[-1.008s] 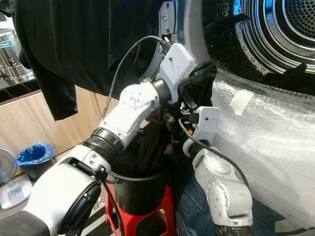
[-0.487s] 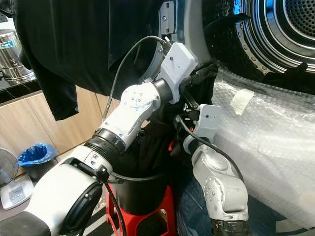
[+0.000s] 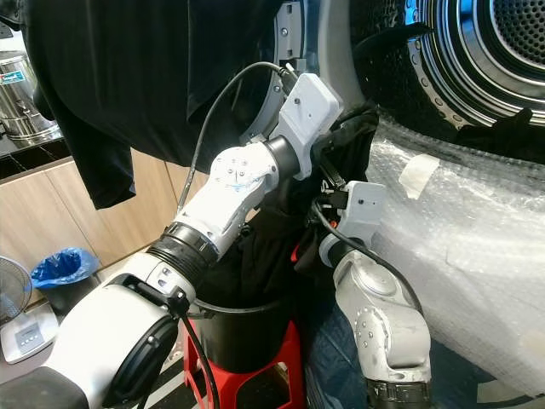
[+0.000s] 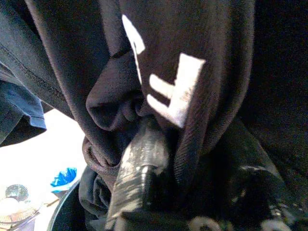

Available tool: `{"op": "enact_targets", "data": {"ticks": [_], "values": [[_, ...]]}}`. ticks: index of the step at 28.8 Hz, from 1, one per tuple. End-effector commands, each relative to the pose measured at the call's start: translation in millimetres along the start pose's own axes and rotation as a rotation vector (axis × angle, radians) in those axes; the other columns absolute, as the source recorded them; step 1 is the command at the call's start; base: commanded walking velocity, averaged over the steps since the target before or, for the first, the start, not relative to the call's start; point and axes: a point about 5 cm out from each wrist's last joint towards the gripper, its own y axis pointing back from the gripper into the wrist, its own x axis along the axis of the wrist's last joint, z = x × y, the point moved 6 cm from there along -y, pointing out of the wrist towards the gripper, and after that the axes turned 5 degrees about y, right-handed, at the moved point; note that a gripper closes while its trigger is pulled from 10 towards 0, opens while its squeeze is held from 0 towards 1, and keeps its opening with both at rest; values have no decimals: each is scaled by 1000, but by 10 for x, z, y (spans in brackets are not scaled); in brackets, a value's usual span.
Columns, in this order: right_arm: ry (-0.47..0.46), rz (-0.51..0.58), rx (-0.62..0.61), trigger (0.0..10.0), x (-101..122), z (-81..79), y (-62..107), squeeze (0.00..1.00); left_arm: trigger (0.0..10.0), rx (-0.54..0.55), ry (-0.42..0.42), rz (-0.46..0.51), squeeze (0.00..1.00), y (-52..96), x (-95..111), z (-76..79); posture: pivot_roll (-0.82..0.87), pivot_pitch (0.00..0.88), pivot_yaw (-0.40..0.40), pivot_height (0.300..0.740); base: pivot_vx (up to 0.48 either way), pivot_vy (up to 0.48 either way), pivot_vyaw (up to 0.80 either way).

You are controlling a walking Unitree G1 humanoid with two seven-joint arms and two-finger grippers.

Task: Clothes washing

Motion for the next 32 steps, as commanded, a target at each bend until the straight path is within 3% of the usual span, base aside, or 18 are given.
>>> {"op": "enact_targets", "data": {"ticks": [1, 5, 6, 7, 8, 16, 23, 26, 30, 32], "values": [[-21, -10, 11, 0, 7, -2, -4, 0, 10000, -27, -18, 102, 0, -61, 307, 33, -103, 0, 58, 740, 0, 0, 0], [-14, -1, 46, 0, 22, -48, 12, 0, 10000, -26, 19, 124, 0, -51, 351, 27, -100, 0, 54, 740, 0, 0, 0], [-17, 6, 66, 0, 36, -74, 23, 0, 10000, -25, 45, 135, 580, -44, 371, 19, -99, 0, 52, 740, 0, 0, 0], [-17, 6, 66, 0, 36, -74, 23, 0, 10000, -25, 45, 135, 580, -44, 371, 19, -99, 0, 52, 740, 0, 0, 0], [-13, 17, 102, 0, 61, -120, 41, 0, 10000, -28, 83, 149, 1000, -33, 394, 16, -99, 0, 52, 740, 0, 0, 0], [-6, 37, 187, 0, 107, -202, 99, 0, 10000, -60, 177, 190, 1000, 31, 468, 58, -93, 0, 49, 740, 0, 0, 0], [2, 58, 250, 0, 165, -153, 159, 0, 10000, -77, 257, 191, 1000, 152, 450, 97, -81, 0, 45, 740, 0, 0, 0], [14, 83, 256, 0, 254, -21, 187, 0, 10000, -77, 276, 167, 1000, 231, 384, 99, -78, 0, 46, 740, 0, 0, 0], [34, 120, 198, 0, 420, 320, 200, 0, 10000, -57, 329, 156, 1000, 423, 334, 29, -78, 0, 45, 740, 0, 0, 0], [45, 137, 179, 0, 481, 437, 214, 0, 10000, -52, 314, 146, 1000, 503, 321, 3, -78, 0, 45, 740, 0, 0, 0]]}}
